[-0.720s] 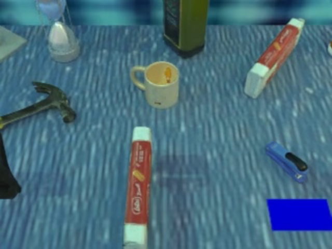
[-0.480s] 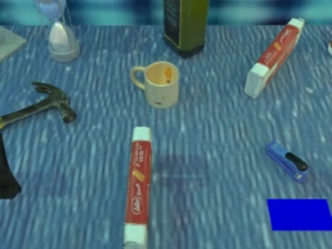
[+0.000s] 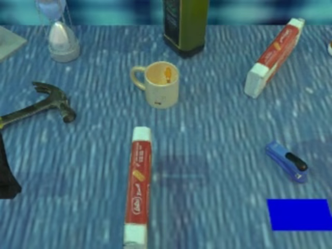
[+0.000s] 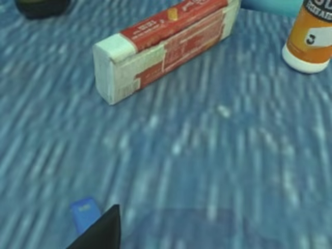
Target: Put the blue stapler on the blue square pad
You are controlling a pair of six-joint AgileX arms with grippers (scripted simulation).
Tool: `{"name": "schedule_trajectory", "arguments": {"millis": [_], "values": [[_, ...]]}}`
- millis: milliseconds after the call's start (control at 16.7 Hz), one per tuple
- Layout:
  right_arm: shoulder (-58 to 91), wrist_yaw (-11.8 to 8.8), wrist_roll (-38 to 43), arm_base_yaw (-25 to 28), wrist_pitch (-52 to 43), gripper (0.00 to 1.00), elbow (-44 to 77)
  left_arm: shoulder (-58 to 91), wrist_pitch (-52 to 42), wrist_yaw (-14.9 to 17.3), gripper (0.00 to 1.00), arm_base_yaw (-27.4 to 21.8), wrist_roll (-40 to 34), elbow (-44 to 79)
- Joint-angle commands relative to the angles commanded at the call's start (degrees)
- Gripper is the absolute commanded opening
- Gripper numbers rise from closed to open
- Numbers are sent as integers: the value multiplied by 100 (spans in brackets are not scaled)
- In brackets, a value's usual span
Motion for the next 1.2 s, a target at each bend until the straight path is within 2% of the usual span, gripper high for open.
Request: {"name": "schedule_trajectory", "arguments": {"millis": [360,720,960,1200], "values": [[3711,24,-652,496,-2041,100,2475,0,0,0,100,0,0,0],[6411,28,-1158,899,-3644,100,4544,0,0,0,100,0,0,0],[7421,17,-1345,1050,-4204,100,5371,0,0,0,100,0,0,0],[7567,14,-1377,1076,-4295,100,5514,0,0,0,100,0,0,0]]}}
